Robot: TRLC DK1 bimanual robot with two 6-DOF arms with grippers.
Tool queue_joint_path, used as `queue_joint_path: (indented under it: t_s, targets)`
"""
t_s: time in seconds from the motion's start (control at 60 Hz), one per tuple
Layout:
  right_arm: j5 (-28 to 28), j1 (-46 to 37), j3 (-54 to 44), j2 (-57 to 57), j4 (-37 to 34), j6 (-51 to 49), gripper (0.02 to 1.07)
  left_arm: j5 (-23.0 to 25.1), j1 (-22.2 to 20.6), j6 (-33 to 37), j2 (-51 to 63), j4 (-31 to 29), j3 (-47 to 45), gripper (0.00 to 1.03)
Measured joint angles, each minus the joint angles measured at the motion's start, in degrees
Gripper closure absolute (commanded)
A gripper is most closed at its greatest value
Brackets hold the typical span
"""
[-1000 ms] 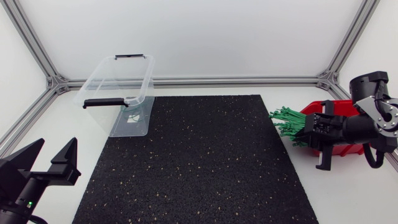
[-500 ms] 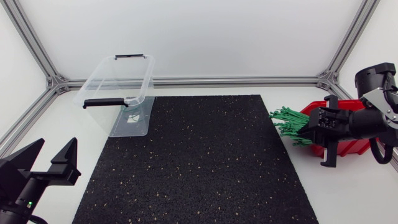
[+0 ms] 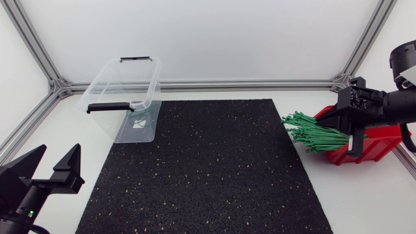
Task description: Take a green cable tie from the red box, thread the tail through the head to close it, then place it in the transparent bin on the left.
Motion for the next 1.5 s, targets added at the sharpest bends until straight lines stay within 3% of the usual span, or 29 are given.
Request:
queue_joint_path:
  t_s: [0.183,0.733,1.15,1.367,1.5]
  targets:
    - [-1.6,-0.04,3.37,-0.15,-2.86,2.25,1.01,0.0,0.0,0.0,0.0,0.0,0.0,0.04]
    - [-5.75,8.48,24.87,-5.51,-23.04,11.47,1.01,0.0,0.0,0.0,0.0,0.0,0.0,0.04]
    - [5.49,31.71,28.74,-9.99,-30.8,25.4,1.01,0.0,0.0,0.0,0.0,0.0,0.0,0.04]
    - [8.09,38.93,28.28,-9.73,-30.38,32.04,1.01,0.0,0.0,0.0,0.0,0.0,0.0,0.04]
    - [9.16,41.29,24.46,-8.0,-26.29,34.75,1.01,0.0,0.0,0.0,0.0,0.0,0.0,0.04]
